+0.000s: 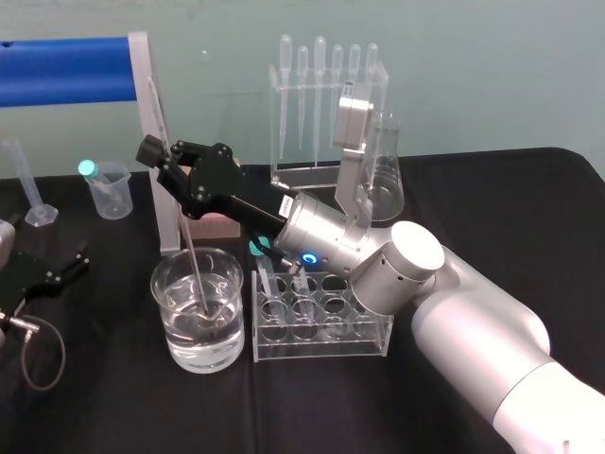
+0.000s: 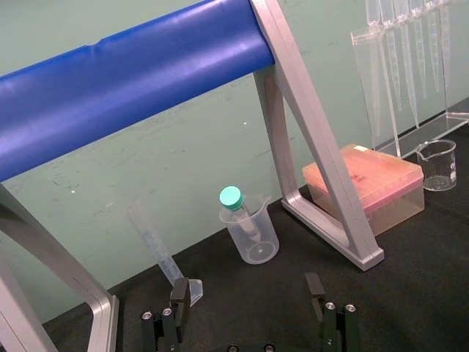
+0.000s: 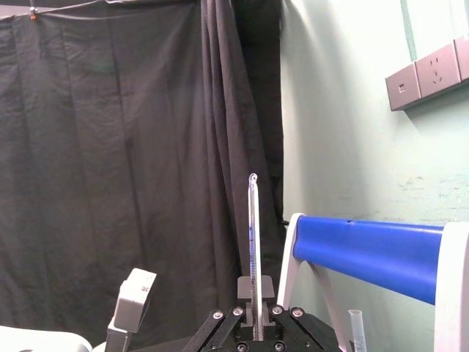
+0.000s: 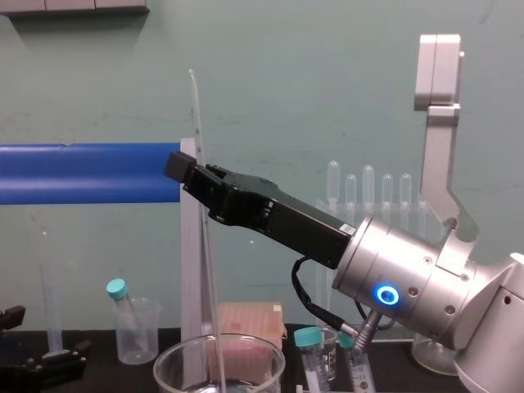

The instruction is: Hold the thermometer with one hand and immerse one end into the beaker, then reinsert it into the test tube rack.

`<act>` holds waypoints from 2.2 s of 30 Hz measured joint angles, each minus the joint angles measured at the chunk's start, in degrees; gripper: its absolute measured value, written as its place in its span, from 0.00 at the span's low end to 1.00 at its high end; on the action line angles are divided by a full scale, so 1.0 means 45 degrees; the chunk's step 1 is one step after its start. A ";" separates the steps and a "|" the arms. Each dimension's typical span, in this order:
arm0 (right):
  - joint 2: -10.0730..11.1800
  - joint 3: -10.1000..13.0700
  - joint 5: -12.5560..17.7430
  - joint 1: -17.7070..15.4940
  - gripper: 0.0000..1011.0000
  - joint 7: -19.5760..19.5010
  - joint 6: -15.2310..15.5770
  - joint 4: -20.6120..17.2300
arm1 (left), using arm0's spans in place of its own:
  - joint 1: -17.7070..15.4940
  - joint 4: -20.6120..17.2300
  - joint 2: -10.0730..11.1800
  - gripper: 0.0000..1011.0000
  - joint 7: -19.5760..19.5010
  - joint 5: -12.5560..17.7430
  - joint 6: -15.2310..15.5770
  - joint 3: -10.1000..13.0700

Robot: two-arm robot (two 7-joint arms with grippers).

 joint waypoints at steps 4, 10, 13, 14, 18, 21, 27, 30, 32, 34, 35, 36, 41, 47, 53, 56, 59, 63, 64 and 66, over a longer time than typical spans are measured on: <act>0.0000 0.0000 0.0000 0.0000 0.05 0.0001 0.0000 0.0000 | 0.0000 0.0000 0.0000 1.00 0.0000 0.0000 0.0000 0.0001; -0.0001 0.0000 0.0000 0.0000 0.05 -0.0001 0.0000 0.0000 | 0.0000 0.0000 0.0000 1.00 0.0000 0.0000 0.0000 0.0001; 0.0000 0.0000 0.0000 0.0000 0.05 0.0000 0.0000 0.0000 | 0.0000 0.0000 0.0000 1.00 0.0000 0.0001 0.0000 0.0001; 0.0000 0.0000 0.0000 0.0000 0.05 0.0000 0.0000 0.0000 | 0.0000 0.0000 0.0000 1.00 0.0000 0.0000 0.0000 0.0001; 0.0000 0.0000 0.0000 0.0000 0.05 0.0000 0.0000 0.0000 | 0.0000 0.0000 0.0000 1.00 0.0000 0.0000 0.0000 0.0000; 0.0000 0.0000 0.0000 0.0000 0.05 0.0000 0.0000 0.0000 | 0.0000 0.0000 0.0000 1.00 0.0000 0.0001 0.0000 0.0000; 0.0000 0.0000 0.0000 0.0000 0.05 0.0000 0.0000 0.0000 | -0.0001 0.0000 0.0000 1.00 0.0000 0.0000 0.0000 0.0000; 0.0000 0.0000 0.0000 0.0000 0.05 0.0000 0.0000 0.0000 | 0.0000 0.0000 0.0000 1.00 0.0000 0.0000 0.0000 0.0000; 0.0000 0.0000 0.0000 0.0000 0.05 0.0000 0.0000 -0.0001 | -0.0001 0.0000 0.0000 1.00 0.0000 0.0000 0.0000 0.0000; 0.0000 0.0000 0.0000 0.0000 0.05 0.0000 0.0000 0.0000 | 0.0000 0.0000 0.0000 1.00 0.0000 0.0000 0.0000 0.0000; 0.0000 0.0000 0.0000 0.0000 0.05 0.0000 0.0000 0.0000 | 0.0000 0.0000 0.0000 1.00 0.0000 0.0001 0.0000 0.0000; 0.0000 0.0000 0.0000 0.0000 0.05 0.0000 0.0000 0.0000 | -0.0001 0.0000 0.0000 1.00 0.0000 0.0000 0.0000 0.0000; 0.0000 0.0000 0.0000 0.0000 0.05 0.0000 0.0000 0.0000 | 0.0000 0.0000 0.0000 1.00 0.0001 0.0000 0.0000 0.0001; 0.0000 0.0000 0.0000 0.0000 0.05 0.0000 0.0000 0.0000 | 0.0000 0.0000 0.0000 1.00 0.0000 0.0001 0.0000 0.0000; 0.0000 0.0000 0.0000 0.0000 0.05 0.0000 0.0000 0.0000 | -0.0001 0.0000 0.0000 1.00 0.0000 0.0000 0.0000 0.0000; 0.0000 0.0000 0.0000 0.0000 0.05 0.0000 0.0000 0.0000 | 0.0000 0.0000 0.0000 1.00 0.0000 0.0000 0.0000 0.0000; 0.0001 0.0000 0.0000 0.0000 0.05 0.0000 0.0000 0.0000 | -0.0001 0.0000 0.0000 1.00 0.0001 0.0000 0.0000 0.0001; -0.0016 0.0002 0.0023 0.0015 0.05 0.0097 0.0000 0.0036 | 0.0000 0.0000 0.0000 1.00 0.0000 0.0001 0.0000 0.0001; -0.0028 0.0003 0.0050 0.0024 0.05 0.0173 0.0000 0.0057 | 0.0000 0.0000 0.0000 1.00 0.0000 0.0000 0.0000 0.0000; -0.0070 0.0030 0.0154 0.0048 0.05 0.0354 -0.0007 0.0102 | 0.0000 0.0000 0.0000 1.00 0.0000 0.0000 0.0000 0.0000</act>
